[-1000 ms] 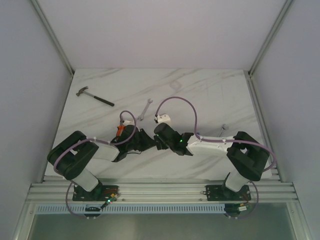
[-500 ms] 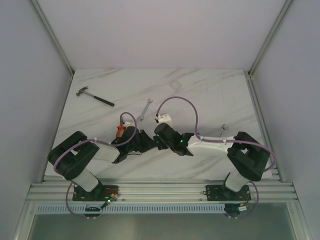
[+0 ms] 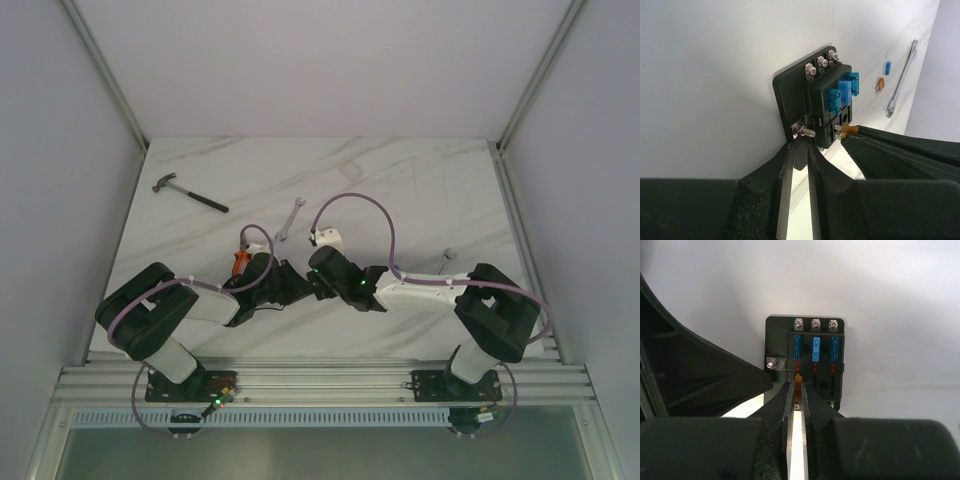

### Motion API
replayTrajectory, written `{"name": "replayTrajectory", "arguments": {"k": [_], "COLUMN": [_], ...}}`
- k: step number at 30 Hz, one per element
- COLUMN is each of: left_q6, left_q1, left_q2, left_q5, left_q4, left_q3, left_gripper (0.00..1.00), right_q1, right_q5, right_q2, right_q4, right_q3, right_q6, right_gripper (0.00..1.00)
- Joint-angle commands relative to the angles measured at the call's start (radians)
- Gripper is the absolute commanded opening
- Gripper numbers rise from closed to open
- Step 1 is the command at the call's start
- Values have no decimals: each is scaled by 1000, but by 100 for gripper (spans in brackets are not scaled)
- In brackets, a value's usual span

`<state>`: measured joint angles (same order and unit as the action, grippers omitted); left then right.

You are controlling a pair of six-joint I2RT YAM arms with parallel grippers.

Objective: Snap on the fuse box
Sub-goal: Install the fuse at the fuse box base.

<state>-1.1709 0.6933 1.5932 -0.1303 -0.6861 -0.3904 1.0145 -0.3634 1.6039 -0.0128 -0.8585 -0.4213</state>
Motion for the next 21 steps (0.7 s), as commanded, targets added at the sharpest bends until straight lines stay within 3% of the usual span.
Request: {"name": "replayTrajectory", "arguments": {"k": [1,21], "left_q6": [-9,-7], "left_q1": [3,5], "left_q2": [14,10], "left_q5": [19,17], "left_q4": [17,15], "left_q3": [9,10], "left_gripper": [27,28], "right_q1": [7,8], "right_q5": [-17,11], "right_q2": [17,65], "right_q4": [-3,12], "right_q3": [-2,-17], "right_q6": [13,39], "right_gripper": [0,0]}}
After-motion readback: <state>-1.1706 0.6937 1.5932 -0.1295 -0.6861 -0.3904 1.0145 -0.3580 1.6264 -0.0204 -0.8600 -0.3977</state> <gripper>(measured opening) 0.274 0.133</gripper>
